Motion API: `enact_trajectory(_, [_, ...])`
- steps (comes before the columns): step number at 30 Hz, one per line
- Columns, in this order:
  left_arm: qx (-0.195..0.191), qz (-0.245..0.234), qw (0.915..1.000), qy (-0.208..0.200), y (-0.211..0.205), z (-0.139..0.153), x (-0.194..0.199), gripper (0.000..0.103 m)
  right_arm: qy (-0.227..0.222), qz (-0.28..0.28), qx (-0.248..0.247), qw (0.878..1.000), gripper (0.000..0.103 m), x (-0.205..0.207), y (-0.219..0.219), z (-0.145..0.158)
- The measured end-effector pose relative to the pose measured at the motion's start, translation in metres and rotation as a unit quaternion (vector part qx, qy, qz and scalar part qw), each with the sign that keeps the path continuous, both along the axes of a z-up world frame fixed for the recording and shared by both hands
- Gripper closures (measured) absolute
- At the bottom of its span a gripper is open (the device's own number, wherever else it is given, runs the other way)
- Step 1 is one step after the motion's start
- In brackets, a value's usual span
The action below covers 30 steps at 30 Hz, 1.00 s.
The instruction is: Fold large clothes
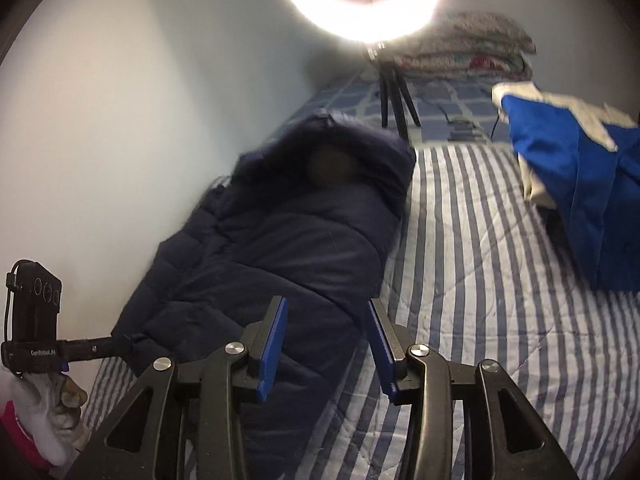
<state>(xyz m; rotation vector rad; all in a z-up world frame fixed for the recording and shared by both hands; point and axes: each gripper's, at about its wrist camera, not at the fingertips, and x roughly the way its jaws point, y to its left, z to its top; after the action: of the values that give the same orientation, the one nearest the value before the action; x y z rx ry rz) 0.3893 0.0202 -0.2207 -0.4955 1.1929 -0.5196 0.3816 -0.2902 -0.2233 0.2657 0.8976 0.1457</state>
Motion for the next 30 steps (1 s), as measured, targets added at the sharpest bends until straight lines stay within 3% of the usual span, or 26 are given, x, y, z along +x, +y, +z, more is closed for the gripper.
enact_trajectory(5, [-0.042,0.023,0.9985,0.026,0.009,-0.008,-0.001,0.044,0.021,-0.005,0.039,0.999,0.06,0.003,-0.002,-0.022])
enact_trajectory(9, [-0.057,0.01,0.998,0.024,-0.006,-0.003,0.009,0.042,0.023,0.001,0.027,0.999,0.059,0.006,0.011,-0.031])
enact_trajectory(12, [-0.029,-0.003,0.9993,0.021,-0.023,-0.003,0.014,0.042,0.021,0.005,0.014,1.0,0.056,0.007,0.02,-0.031])
enact_trajectory(13, [-0.019,-0.01,0.9996,0.015,-0.03,-0.004,0.014,0.053,0.021,0.007,0.011,1.0,0.055,0.01,0.021,-0.032])
enact_trajectory(14, [-0.01,-0.016,0.9998,0.007,-0.035,-0.004,0.014,0.084,0.022,0.011,0.007,1.0,0.054,0.01,0.023,-0.031])
enact_trajectory(15, [-0.007,-0.021,0.9997,0.004,-0.038,-0.004,0.013,0.092,0.021,0.018,0.004,1.0,0.052,0.011,0.024,-0.03])
enact_trajectory(18, [-0.001,-0.029,0.999,-0.033,-0.04,0.008,0.007,0.096,0.018,0.032,0.001,0.999,0.052,0.014,0.019,-0.025])
enact_trajectory(23, [0.024,-0.038,0.9932,-0.107,-0.031,0.043,-0.004,0.098,-0.012,0.003,-0.005,1.0,0.052,0.046,-0.005,-0.003])
enact_trajectory(30, [0.025,-0.045,0.9905,-0.127,-0.024,0.047,-0.014,0.099,-0.006,-0.036,0.013,0.999,0.053,0.14,-0.023,-0.005])
